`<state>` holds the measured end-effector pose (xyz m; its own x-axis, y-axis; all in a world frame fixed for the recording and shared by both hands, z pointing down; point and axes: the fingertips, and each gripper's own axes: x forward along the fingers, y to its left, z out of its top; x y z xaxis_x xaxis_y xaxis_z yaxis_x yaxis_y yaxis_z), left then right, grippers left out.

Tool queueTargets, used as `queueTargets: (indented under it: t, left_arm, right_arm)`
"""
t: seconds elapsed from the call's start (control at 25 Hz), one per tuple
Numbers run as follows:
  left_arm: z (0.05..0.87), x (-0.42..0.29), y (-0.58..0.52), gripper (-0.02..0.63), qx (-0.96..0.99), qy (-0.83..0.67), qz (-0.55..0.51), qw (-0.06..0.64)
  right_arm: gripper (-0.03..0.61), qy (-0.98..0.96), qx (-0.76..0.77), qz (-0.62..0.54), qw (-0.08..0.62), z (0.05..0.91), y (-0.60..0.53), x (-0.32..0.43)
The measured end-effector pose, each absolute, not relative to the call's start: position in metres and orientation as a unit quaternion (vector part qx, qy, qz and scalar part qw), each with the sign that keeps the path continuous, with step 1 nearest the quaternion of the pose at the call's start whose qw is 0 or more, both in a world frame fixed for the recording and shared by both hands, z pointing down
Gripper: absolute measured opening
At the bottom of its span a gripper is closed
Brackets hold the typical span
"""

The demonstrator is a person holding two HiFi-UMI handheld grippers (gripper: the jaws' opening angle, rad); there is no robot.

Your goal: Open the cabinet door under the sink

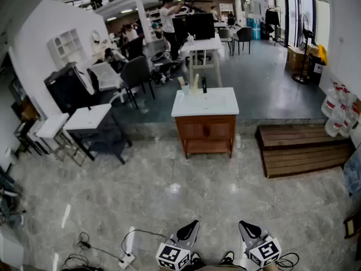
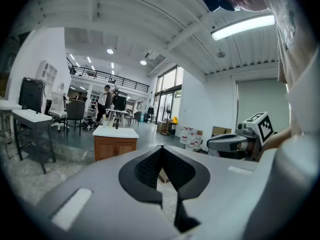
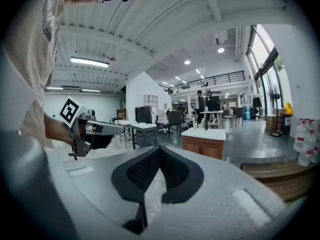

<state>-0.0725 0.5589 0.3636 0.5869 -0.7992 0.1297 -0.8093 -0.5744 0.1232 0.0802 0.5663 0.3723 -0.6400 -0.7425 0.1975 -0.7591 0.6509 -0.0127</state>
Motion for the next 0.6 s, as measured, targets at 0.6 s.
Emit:
queueTargets:
  t: [0.6]
  left_arm:
    - [0.354, -0.104, 0.521, 0.018, 0.9, -0.427, 0.011, 0.085]
  right_arm:
    - [0.002, -0.892, 0.442, 0.027, 0.09, 0.357, 0.537, 0.042]
